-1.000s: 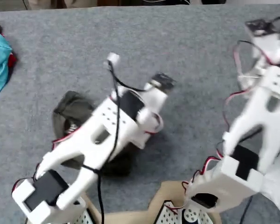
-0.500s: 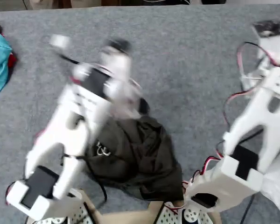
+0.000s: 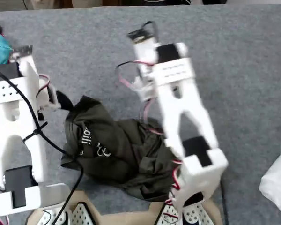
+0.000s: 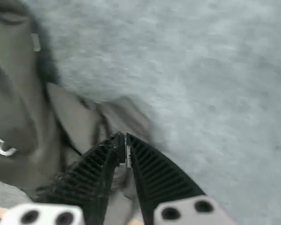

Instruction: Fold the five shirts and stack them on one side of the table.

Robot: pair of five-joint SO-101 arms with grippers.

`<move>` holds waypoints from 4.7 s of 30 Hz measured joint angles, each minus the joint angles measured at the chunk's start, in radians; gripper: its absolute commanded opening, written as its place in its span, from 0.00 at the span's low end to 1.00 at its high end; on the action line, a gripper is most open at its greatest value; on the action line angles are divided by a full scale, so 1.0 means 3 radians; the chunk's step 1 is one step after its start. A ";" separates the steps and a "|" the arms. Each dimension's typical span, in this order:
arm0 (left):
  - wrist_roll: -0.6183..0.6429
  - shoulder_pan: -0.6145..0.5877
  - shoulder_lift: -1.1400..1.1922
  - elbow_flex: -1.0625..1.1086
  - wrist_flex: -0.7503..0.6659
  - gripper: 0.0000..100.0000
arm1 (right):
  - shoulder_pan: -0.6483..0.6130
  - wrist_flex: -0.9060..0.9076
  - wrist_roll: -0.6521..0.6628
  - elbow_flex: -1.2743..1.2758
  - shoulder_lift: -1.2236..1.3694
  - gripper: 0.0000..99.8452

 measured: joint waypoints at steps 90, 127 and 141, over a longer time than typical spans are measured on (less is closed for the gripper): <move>0.0031 0.0092 0.0000 0.1135 -0.0926 0.33 | 0.2327 0.0159 -0.0189 -0.0143 -0.0297 0.01; 0.1611 0.2281 0.0409 0.0757 -0.1688 0.32 | 0.2409 -0.0240 -0.0368 -0.0143 0.1268 0.01; 0.0951 0.1969 0.0823 0.0450 -0.0967 0.02 | 0.2404 -0.0240 -0.0368 -0.0455 0.1274 0.01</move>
